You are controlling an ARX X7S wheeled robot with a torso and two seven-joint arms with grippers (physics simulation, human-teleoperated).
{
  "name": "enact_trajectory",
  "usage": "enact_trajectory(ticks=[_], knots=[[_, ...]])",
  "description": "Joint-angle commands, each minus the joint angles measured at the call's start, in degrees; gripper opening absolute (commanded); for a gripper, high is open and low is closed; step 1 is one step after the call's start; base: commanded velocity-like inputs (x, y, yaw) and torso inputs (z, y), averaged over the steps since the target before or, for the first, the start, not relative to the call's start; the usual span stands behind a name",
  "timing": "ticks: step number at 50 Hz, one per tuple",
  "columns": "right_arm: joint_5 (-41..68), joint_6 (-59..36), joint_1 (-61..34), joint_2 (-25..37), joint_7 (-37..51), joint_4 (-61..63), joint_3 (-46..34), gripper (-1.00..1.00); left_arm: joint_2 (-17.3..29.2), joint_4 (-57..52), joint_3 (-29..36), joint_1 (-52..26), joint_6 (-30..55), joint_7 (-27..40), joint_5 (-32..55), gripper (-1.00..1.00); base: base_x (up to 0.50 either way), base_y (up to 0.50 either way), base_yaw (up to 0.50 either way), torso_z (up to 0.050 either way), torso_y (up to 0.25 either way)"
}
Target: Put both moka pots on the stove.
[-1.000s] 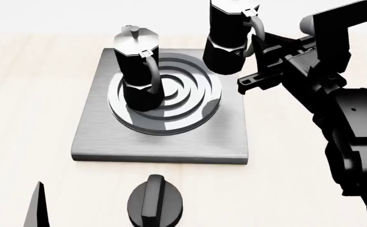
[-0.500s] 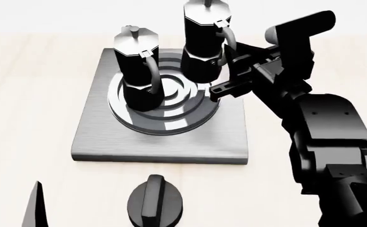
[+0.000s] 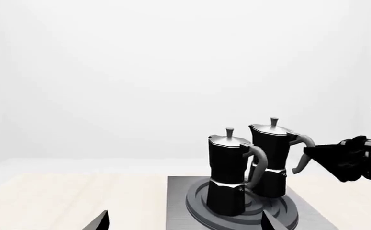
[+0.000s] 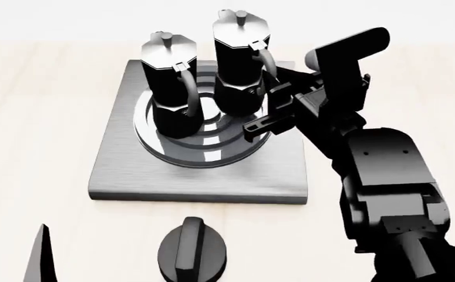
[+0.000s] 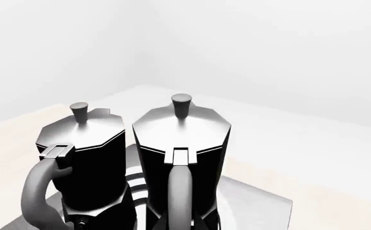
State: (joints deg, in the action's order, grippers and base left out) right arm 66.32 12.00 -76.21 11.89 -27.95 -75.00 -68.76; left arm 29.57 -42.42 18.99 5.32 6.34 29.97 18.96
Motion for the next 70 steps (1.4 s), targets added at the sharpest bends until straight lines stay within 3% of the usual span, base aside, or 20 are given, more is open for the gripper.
enact_trajectory(ticks=[1, 17, 27, 38, 52, 53, 63, 70], knots=[[-12.5, -1.2, 0.9, -1.2, -0.5, 0.0, 16.3, -1.0, 0.1, 0.1, 0.0, -0.1, 0.0, 0.2, 0.2, 1.0, 0.0, 0.0, 0.0, 0.0, 0.0], [-37.9, -3.8, 3.3, -3.4, -3.0, 0.0, 43.5, -1.0, 0.1, 0.3, 0.1, -0.2, -0.3, 0.2, 0.2, 1.0, 0.0, 0.0, 0.0, 0.0, 0.001], [-50.3, -5.0, 3.9, -4.7, -4.8, 0.0, 56.0, -1.0, 0.3, 0.1, 0.1, 0.0, -0.4, 0.4, 0.2, 1.0, 0.0, 0.0, 0.0, 0.001, 0.001], [-58.8, -5.8, 4.1, -5.7, -5.6, 0.0, 63.9, -1.0, 0.4, 0.1, 0.0, -0.1, -0.4, 0.5, 0.4, 1.0, 0.0, 0.0, 0.0, 0.0, 0.001], [-63.7, -6.0, 4.8, -6.1, -5.6, 0.0, 68.3, -1.0, 0.5, 0.0, -0.1, 0.0, -0.6, 0.7, 0.5, 1.0, 0.0, 0.0, 0.0, 0.0, 0.0], [-64.0, -5.7, 4.8, -6.1, -5.4, 0.0, 68.4, 1.0, 0.5, 0.0, -0.1, 0.0, -0.6, 0.8, 0.5, 1.0, 0.0, 0.0, 0.0, 0.0, 0.0], [-65.0, -4.6, 5.2, -6.1, -5.2, 0.0, 69.8, 1.0, 0.6, -0.2, 0.1, -0.1, -0.5, 0.8, 0.5, 1.0, 0.0, 0.0, 0.0, 0.0, 0.0], [-63.2, 4.2, 4.7, -6.8, -4.3, 0.2, 72.6, 1.0, 0.5, 0.2, 0.4, -0.3, -0.6, 0.8, 0.3, 1.0, 0.0, 0.0, 0.0, 0.0, 0.0]])
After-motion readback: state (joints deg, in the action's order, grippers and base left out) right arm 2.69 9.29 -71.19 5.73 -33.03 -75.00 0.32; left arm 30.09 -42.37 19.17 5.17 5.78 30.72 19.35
